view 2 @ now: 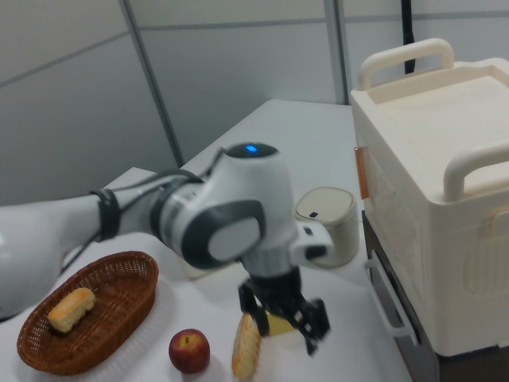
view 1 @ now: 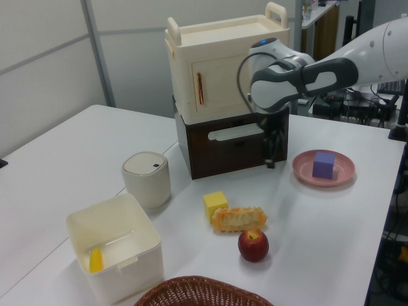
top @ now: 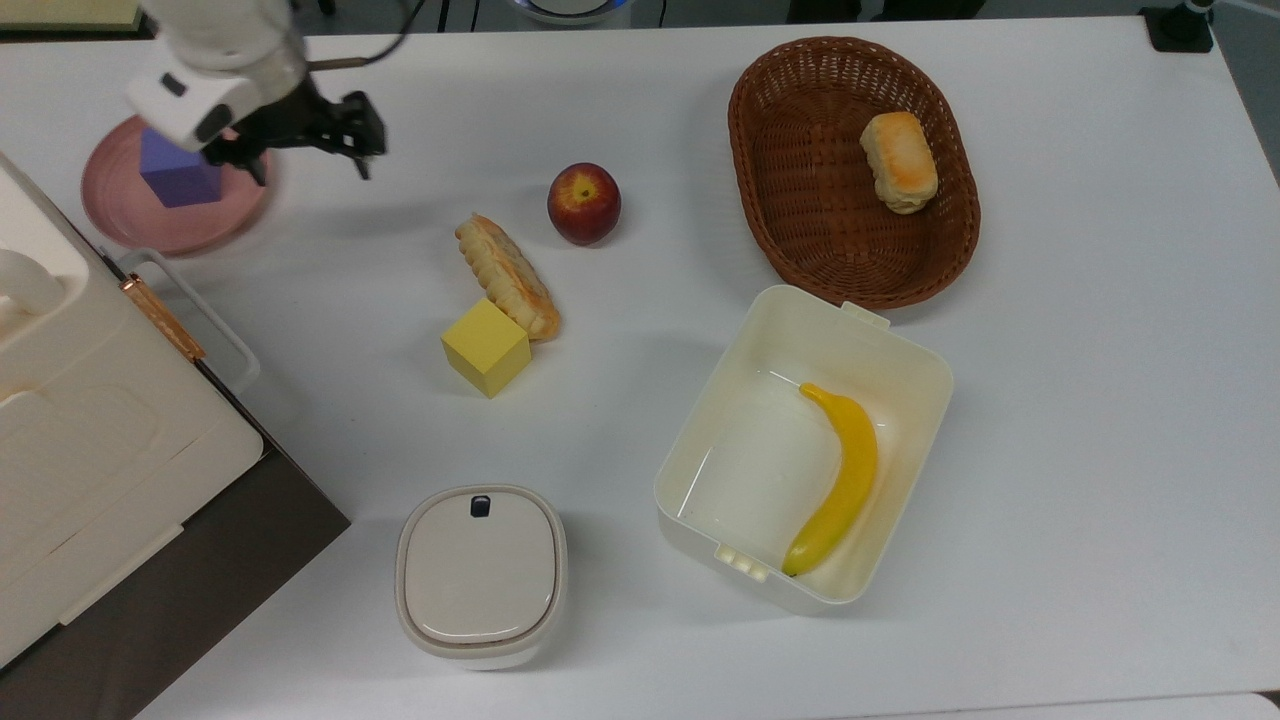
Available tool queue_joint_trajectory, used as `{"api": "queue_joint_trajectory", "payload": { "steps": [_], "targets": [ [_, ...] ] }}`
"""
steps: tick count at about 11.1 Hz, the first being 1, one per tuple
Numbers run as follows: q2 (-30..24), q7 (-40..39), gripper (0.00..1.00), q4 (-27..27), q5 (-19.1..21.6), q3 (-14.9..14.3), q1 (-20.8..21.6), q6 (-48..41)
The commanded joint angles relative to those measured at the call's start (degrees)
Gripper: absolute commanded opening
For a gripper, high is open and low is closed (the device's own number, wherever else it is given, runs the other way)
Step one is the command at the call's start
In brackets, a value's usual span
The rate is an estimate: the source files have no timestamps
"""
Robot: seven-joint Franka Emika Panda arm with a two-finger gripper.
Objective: Put the purple cube on a plate
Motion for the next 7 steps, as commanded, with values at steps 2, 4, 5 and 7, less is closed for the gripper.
{"api": "queue_joint_trajectory", "payload": {
  "steps": [2,4,5,7],
  "targets": [
    [-4.63,12.93,1.00,4.65,0.52,8.57,1.60,-10.38],
    [-6.73,20.21,1.00,6.51,0.43,7.62,7.83,-14.70],
    [-8.48,22.51,1.00,6.52,0.43,5.96,10.73,-15.07],
    [-10.34,22.79,1.00,6.52,1.13,-3.40,20.64,-14.99]
  ]
}}
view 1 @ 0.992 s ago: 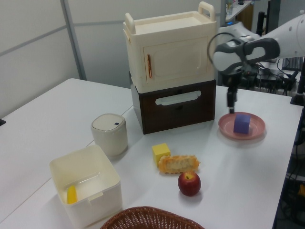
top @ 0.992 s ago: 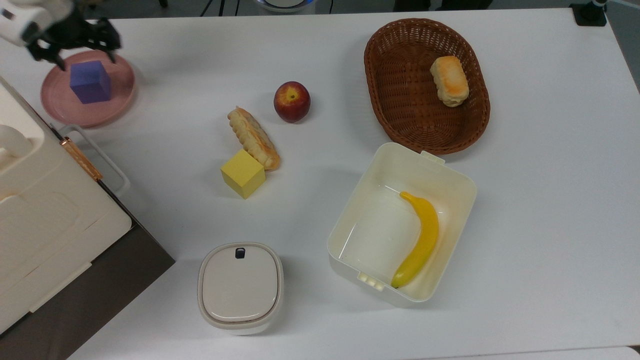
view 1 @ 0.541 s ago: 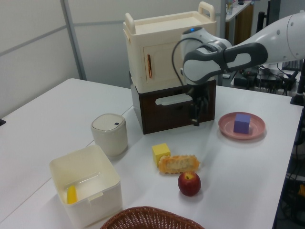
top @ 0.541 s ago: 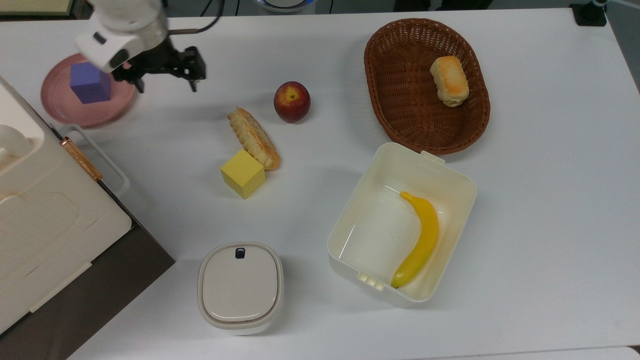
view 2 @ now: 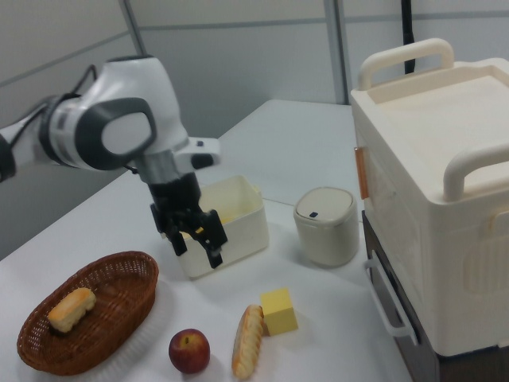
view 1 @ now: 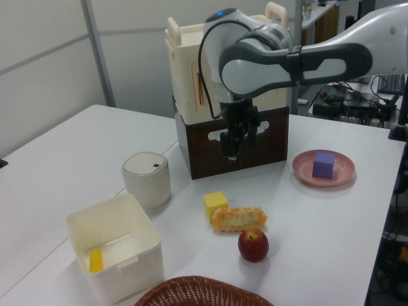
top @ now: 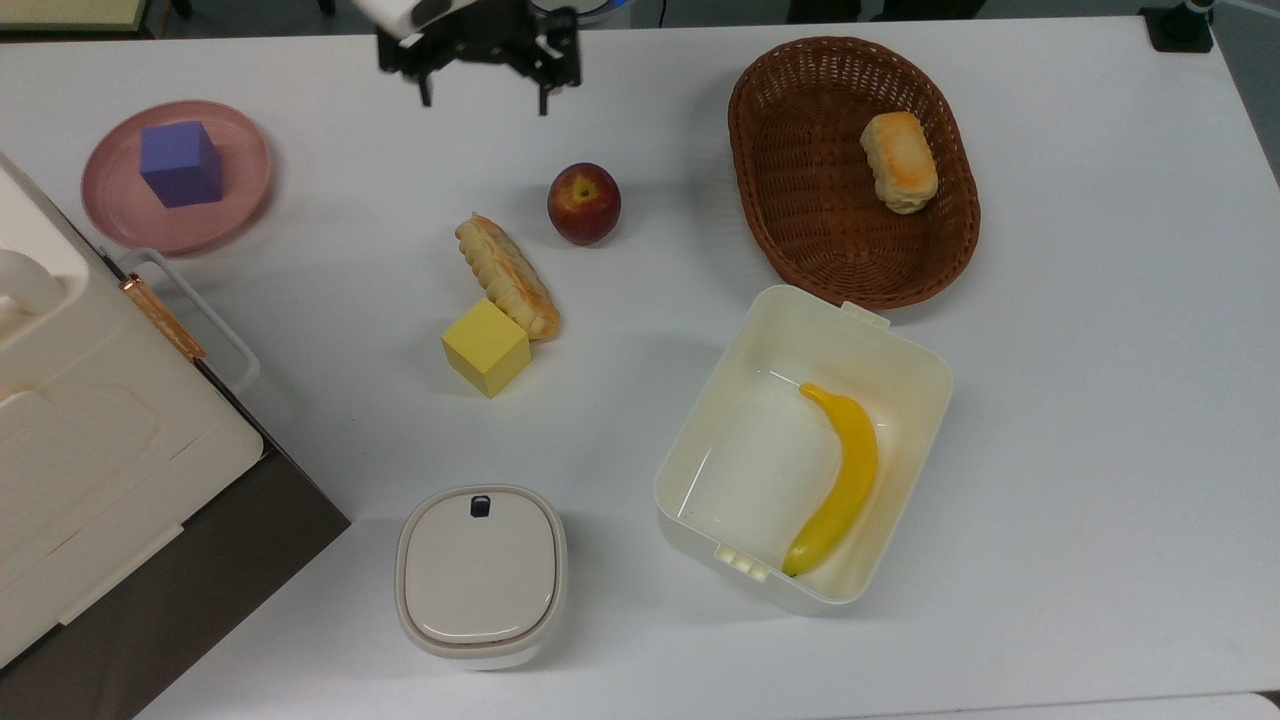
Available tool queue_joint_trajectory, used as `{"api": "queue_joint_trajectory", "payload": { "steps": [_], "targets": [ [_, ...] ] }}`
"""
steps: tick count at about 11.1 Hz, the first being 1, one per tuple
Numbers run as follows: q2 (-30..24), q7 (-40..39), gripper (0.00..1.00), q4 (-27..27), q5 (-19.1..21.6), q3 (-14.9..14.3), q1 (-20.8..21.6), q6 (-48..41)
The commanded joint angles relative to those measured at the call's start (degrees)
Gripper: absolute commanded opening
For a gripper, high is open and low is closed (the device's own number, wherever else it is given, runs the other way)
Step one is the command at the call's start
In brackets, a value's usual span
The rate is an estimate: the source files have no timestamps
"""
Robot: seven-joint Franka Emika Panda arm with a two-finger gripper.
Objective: Put the purple cube on a plate
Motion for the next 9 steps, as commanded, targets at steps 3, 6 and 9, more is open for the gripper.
{"api": "queue_joint_trajectory", "payload": {
  "steps": [3,6,9],
  "targets": [
    [-7.35,1.03,1.00,-0.43,4.29,-24.24,22.90,-2.33],
    [-8.94,1.90,1.00,-0.61,8.86,-24.45,23.01,-2.51],
    [-8.68,2.08,1.00,-0.52,8.51,-24.27,22.93,-3.12]
  ]
}}
